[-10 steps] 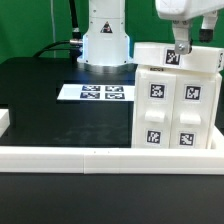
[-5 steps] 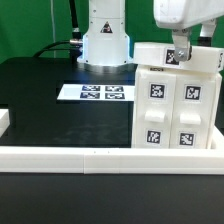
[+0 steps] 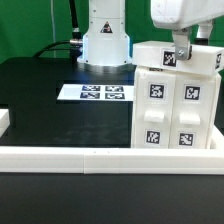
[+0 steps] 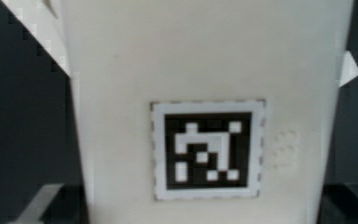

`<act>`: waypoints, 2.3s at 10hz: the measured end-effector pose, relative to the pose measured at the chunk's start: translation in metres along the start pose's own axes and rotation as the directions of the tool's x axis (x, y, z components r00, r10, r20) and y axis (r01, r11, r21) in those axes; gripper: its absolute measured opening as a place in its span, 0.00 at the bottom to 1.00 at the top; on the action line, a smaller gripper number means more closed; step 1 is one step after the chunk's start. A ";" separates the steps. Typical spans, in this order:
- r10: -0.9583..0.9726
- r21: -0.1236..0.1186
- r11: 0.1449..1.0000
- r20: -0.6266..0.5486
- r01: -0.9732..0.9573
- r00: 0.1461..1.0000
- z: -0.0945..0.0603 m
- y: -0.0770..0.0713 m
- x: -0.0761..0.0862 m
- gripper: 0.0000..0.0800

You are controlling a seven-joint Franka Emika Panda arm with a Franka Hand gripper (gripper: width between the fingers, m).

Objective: Assemble cabinet

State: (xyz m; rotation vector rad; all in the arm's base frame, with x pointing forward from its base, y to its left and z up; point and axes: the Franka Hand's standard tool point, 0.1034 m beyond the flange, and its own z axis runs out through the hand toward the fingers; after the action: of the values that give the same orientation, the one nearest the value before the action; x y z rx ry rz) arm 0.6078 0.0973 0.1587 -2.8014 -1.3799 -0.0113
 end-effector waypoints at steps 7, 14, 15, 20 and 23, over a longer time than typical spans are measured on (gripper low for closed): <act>0.487 -0.005 0.873 -0.010 -0.487 0.873 0.000 0.005 -0.002 0.70; 0.853 -0.001 0.521 -0.039 -0.853 0.521 0.000 0.014 -0.007 0.70; 0.887 0.002 0.460 -0.039 -0.888 0.459 0.000 0.015 -0.008 0.70; 0.990 0.013 0.135 -0.038 -0.991 0.134 0.001 0.019 -0.013 0.70; 0.994 0.036 -0.095 -0.051 -0.995 -0.096 0.001 0.022 -0.014 0.70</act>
Offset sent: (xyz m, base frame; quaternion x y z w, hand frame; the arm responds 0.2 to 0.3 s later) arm 0.0000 0.0000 0.0000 0.0000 0.0000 0.1296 0.9916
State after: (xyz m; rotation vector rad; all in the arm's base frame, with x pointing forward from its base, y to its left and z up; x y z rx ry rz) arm 0.6169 0.0733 0.1573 -2.8908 1.1410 -0.0799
